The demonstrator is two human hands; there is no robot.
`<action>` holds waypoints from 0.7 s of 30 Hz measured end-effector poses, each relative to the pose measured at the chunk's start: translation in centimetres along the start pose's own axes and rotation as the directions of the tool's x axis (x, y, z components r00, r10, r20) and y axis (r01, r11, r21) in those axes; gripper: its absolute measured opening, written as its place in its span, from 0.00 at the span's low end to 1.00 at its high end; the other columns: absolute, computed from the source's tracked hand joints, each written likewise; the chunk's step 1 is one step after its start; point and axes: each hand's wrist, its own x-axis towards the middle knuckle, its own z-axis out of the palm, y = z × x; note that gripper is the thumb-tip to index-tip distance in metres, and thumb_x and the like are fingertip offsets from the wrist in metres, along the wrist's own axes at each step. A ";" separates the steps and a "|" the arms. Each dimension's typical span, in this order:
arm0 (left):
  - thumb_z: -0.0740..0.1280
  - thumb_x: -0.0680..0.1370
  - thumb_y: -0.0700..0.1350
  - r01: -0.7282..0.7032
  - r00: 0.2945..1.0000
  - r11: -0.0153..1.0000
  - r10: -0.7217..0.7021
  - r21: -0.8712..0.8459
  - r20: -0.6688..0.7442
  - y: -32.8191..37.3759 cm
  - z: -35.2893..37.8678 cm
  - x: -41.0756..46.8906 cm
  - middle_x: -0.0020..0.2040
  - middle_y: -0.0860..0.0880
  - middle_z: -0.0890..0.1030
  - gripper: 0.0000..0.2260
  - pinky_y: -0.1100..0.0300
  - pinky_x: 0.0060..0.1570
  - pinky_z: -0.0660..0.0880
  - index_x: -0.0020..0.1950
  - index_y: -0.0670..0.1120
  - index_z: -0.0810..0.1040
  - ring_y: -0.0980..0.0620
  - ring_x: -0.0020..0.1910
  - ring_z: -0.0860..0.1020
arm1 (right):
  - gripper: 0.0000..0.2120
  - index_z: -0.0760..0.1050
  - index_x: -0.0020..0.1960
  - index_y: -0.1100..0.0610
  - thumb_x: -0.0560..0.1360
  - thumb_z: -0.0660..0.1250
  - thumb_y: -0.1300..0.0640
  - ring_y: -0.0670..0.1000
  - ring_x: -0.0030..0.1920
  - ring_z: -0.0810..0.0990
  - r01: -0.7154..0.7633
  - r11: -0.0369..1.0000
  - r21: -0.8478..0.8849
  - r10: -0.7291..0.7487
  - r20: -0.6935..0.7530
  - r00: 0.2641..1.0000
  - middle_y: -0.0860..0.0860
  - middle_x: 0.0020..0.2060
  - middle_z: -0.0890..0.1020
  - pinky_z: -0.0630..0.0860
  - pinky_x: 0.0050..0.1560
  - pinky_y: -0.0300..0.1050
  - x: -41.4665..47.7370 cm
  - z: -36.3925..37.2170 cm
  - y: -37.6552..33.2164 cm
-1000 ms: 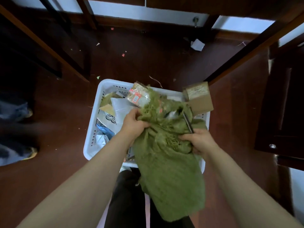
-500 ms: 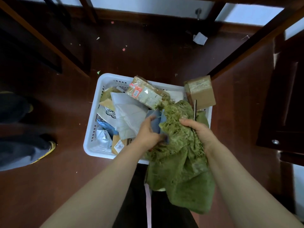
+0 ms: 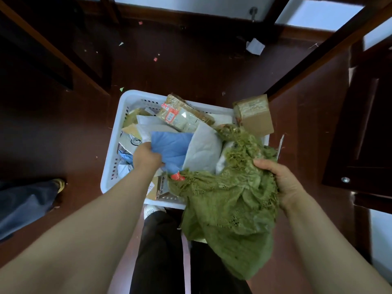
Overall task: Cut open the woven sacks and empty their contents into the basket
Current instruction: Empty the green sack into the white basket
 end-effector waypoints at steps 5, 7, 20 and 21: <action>0.73 0.72 0.43 0.086 0.964 0.989 -0.051 -0.124 0.262 2.9 1.0 -1.8 0.72 0.39 0.67 0.38 0.43 0.65 0.69 0.76 0.40 0.56 0.39 0.68 0.70 | 0.13 0.82 0.46 0.64 0.62 0.74 0.62 0.57 0.38 0.84 0.041 0.973 -0.228 -0.050 -0.033 0.998 0.61 0.42 0.84 0.80 0.45 0.51 -0.5 2.0 -0.7; 0.76 0.70 0.48 -0.011 0.891 0.999 0.027 -0.037 0.453 3.9 2.6 -3.8 0.78 0.44 0.56 0.54 0.45 0.71 0.62 0.77 0.45 0.36 0.41 0.74 0.61 | 0.10 0.82 0.45 0.63 0.66 0.73 0.61 0.55 0.35 0.83 0.044 0.960 -0.275 -0.056 -0.034 0.998 0.58 0.38 0.85 0.79 0.41 0.46 -0.4 3.6 -0.7; 0.74 0.70 0.33 0.315 0.948 0.744 -0.218 -0.590 0.232 4.1 1.7 -1.2 0.49 0.39 0.80 0.09 0.48 0.44 0.78 0.40 0.39 0.74 0.45 0.36 0.79 | 0.12 0.76 0.47 0.66 0.69 0.73 0.60 0.55 0.37 0.80 -0.106 0.909 -0.404 -0.079 -0.416 0.906 0.58 0.37 0.80 0.76 0.36 0.43 1.0 0.4 0.2; 0.74 0.70 0.34 0.327 0.945 0.729 -0.248 -0.601 0.213 3.9 1.0 -0.5 0.50 0.40 0.80 0.09 0.49 0.44 0.77 0.42 0.39 0.74 0.45 0.36 0.79 | 0.15 0.76 0.50 0.67 0.68 0.74 0.61 0.55 0.37 0.81 -0.125 0.906 -0.404 -0.076 -0.447 0.891 0.58 0.38 0.81 0.76 0.36 0.43 0.8 -0.2 0.1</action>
